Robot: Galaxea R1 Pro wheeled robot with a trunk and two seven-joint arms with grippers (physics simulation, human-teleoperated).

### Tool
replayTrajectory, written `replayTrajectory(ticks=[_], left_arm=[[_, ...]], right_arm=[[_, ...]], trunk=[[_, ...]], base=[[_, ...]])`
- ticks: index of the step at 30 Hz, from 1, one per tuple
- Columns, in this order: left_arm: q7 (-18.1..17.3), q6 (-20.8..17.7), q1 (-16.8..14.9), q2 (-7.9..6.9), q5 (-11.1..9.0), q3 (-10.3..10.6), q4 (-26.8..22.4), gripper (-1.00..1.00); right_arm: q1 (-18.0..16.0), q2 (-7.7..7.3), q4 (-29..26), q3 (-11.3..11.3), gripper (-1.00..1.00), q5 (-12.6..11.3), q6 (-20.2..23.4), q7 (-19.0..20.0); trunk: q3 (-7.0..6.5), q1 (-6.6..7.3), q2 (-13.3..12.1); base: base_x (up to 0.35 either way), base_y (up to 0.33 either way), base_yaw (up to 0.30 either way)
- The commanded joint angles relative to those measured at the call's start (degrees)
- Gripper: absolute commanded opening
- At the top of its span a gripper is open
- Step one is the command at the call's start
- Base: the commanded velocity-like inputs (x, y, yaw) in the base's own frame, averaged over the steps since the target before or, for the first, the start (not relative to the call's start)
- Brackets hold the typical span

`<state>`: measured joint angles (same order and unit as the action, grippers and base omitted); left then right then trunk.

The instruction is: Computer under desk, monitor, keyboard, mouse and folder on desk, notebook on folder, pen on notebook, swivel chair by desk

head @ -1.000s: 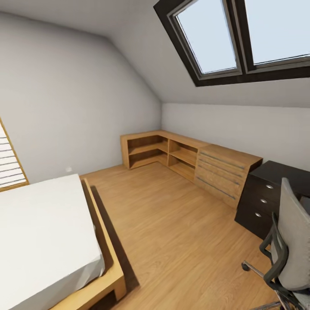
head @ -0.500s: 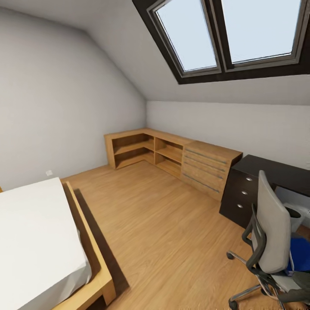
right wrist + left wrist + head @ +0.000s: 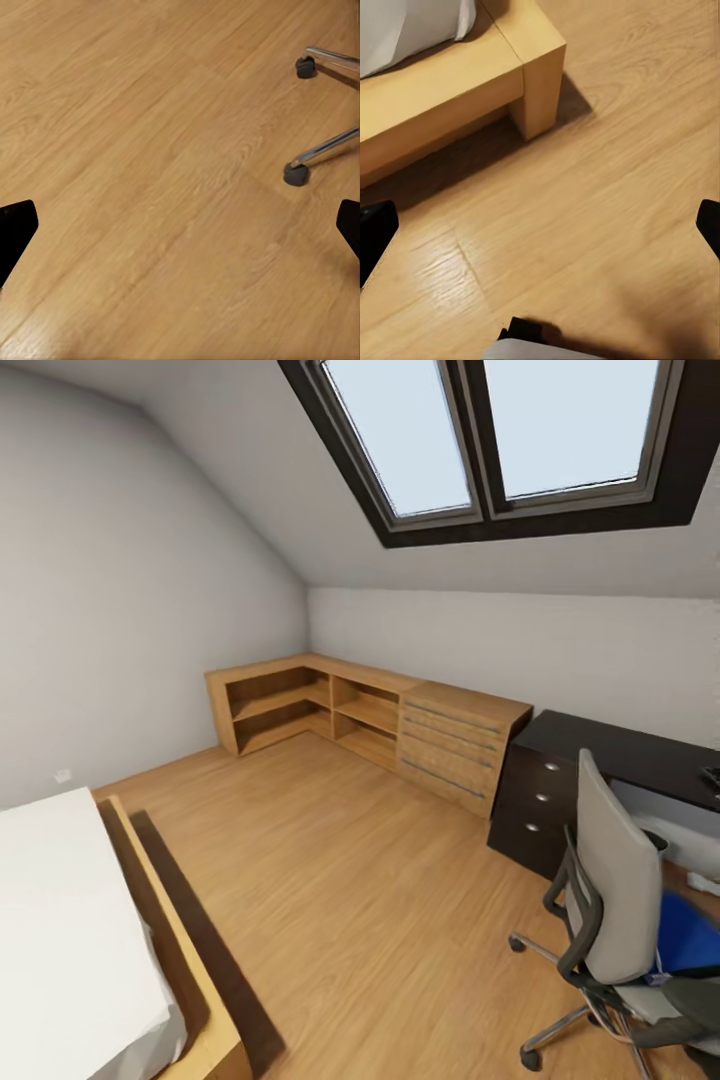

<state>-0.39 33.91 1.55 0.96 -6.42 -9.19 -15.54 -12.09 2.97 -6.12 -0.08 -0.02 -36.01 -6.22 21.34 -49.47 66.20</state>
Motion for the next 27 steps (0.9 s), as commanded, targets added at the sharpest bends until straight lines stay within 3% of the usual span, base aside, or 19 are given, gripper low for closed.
replayTrajectory(ticks=[1, 13, 15, 23, 27], left_arm=[[-0.04, 0.03, 0.03, 0.01, -0.48, 0.14, -0.10, 1.00], [-0.23, 0.07, 0.03, 0.06, -0.54, 0.14, -0.12, 1.00], [-0.26, 1.64, 0.03, 0.03, -0.58, 0.14, -0.31, 1.00], [-0.25, 19.68, 0.08, -0.12, -0.48, 0.14, -0.28, 1.00], [-0.28, 25.27, 0.11, 0.07, -0.46, 0.20, -0.14, 1.00]], right_arm=[[-0.04, 0.02, 0.05, 0.04, 1.00, 0.03, -0.18, -0.20], [-0.04, 0.02, 0.21, 0.20, 1.00, 0.18, -0.10, -0.12], [-0.04, 0.02, 0.22, 0.23, 1.00, 0.19, -0.11, -0.11], [-0.04, -0.01, 0.15, 0.24, 1.00, 0.19, -0.11, -0.11], [-0.04, 0.00, 0.15, 0.21, 1.00, 0.19, -0.11, -0.11]], trunk=[[0.12, -0.03, 0.03], [0.90, -0.03, 0.03], [1.03, -0.03, 0.03], [1.57, -0.03, 0.03], [1.83, -0.03, 0.03]], base=[[0.221, 0.197, -0.207], [0.041, 0.063, -0.165], [0.001, 0.001, -0.127], [0.000, 0.000, -0.125], [0.000, 0.000, -0.124]])
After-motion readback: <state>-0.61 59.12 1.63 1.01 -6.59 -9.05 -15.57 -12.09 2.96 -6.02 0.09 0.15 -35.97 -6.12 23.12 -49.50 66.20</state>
